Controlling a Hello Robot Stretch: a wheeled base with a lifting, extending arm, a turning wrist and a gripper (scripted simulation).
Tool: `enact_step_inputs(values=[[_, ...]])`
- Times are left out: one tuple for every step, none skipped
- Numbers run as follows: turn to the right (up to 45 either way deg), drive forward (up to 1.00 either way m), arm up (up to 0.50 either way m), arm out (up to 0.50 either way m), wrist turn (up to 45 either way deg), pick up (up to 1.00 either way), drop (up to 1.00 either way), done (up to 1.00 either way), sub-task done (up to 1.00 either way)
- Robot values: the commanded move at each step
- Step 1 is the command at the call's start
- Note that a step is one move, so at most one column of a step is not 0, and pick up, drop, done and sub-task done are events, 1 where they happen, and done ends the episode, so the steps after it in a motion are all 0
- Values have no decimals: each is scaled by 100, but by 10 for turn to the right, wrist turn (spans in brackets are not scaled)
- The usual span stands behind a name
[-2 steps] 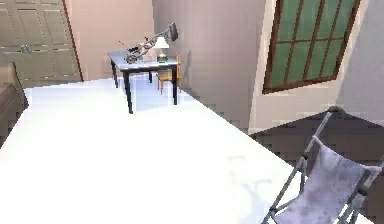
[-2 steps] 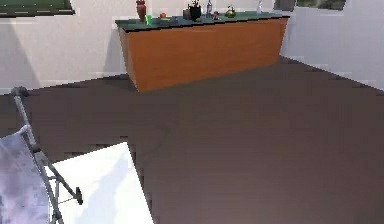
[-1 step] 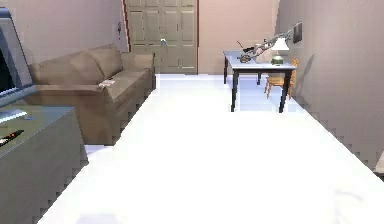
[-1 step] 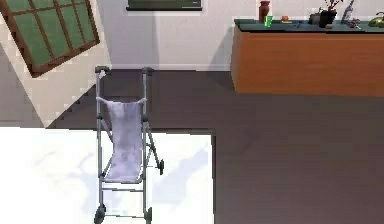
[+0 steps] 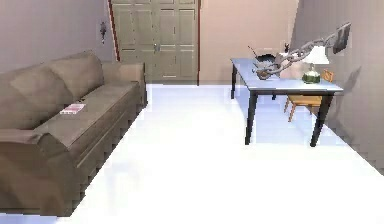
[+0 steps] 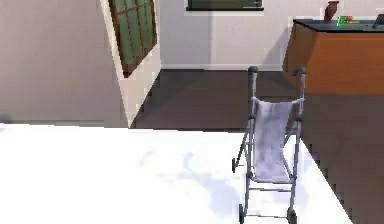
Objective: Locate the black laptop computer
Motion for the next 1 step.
enact_step_inputs(values=[[0,100,0,0,0,0,0,0,0]])
